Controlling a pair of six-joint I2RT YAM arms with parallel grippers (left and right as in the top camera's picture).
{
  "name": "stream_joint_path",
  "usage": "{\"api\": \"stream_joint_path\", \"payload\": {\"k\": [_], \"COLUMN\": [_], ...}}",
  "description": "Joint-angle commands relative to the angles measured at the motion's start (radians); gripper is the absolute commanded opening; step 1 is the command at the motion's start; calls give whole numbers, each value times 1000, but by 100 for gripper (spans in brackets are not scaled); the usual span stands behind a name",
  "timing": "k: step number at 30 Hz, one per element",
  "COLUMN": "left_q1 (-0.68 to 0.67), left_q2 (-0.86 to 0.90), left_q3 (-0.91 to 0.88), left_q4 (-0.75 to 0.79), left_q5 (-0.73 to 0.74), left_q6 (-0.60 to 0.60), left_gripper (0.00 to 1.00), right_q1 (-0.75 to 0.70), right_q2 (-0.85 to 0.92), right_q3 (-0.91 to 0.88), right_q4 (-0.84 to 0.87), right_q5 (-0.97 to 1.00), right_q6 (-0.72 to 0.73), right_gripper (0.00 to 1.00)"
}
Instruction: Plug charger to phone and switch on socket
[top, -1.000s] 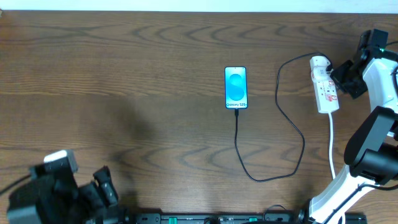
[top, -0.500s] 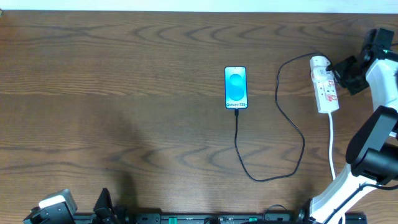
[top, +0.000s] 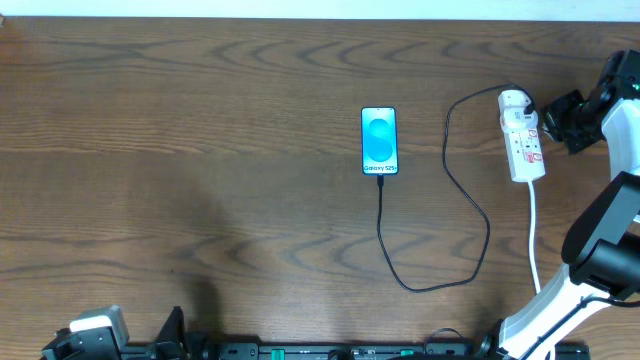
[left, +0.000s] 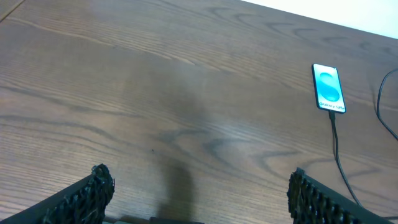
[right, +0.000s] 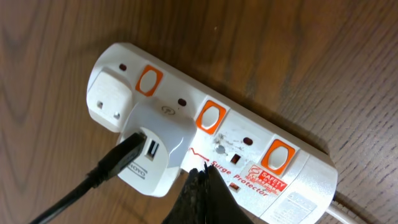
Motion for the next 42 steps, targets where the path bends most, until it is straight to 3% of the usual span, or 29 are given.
{"api": "stream_joint_path", "payload": {"k": [1, 23, 42], "left_q1": [-5, -5, -5], "left_q2": [-11, -11, -11], "left_q3": [5, 5, 5], "left_q4": [-2, -3, -3], "left_q5": [-5, -5, -5], "left_q6": [13, 13, 13], "left_gripper": [91, 91, 91], "right_q1": [-6, -5, -14], "right_q2": [24, 140, 141], "right_q3": [27, 27, 27], "right_q4": [6, 54, 101], "right_q5": [-3, -55, -50], "right_q6": [44, 69, 64], "right_gripper": [1, 1, 1]}}
